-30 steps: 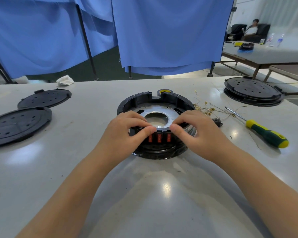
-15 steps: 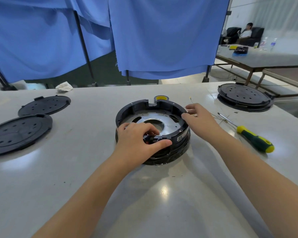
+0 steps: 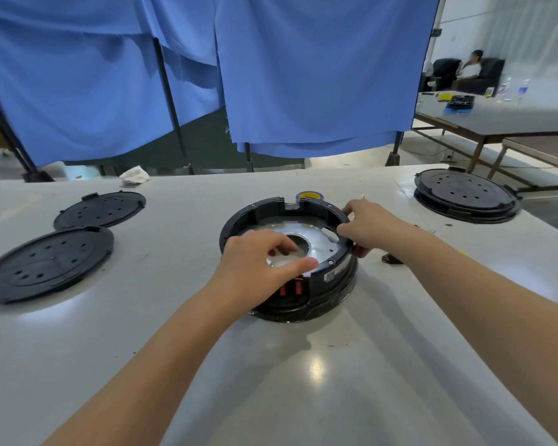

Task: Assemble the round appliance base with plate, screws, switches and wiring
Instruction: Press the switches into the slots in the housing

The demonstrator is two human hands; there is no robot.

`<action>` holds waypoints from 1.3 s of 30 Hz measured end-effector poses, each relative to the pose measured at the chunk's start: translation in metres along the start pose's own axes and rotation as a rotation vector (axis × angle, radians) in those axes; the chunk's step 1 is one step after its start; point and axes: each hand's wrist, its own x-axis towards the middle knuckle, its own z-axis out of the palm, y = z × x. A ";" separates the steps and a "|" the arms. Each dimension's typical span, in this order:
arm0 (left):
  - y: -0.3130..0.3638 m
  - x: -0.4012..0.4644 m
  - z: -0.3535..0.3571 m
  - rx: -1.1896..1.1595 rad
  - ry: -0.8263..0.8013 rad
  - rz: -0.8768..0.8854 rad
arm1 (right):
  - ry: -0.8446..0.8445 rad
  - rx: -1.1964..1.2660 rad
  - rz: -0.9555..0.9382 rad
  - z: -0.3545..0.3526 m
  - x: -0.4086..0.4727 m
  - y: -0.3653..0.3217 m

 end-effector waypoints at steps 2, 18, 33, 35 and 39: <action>0.011 0.004 0.005 0.077 0.012 0.039 | 0.030 0.005 0.003 0.004 -0.006 -0.002; 0.026 -0.011 0.031 0.528 0.168 0.590 | 0.305 -0.109 -0.172 0.007 -0.075 -0.001; -0.005 -0.008 -0.017 0.750 0.107 1.048 | -0.047 -0.466 -0.587 -0.022 -0.078 0.017; -0.014 -0.010 -0.022 0.795 0.101 1.057 | -0.013 -0.437 -0.634 -0.017 -0.078 0.015; -0.033 -0.015 -0.029 0.838 0.097 1.025 | 0.024 -0.347 -0.703 -0.005 -0.084 0.010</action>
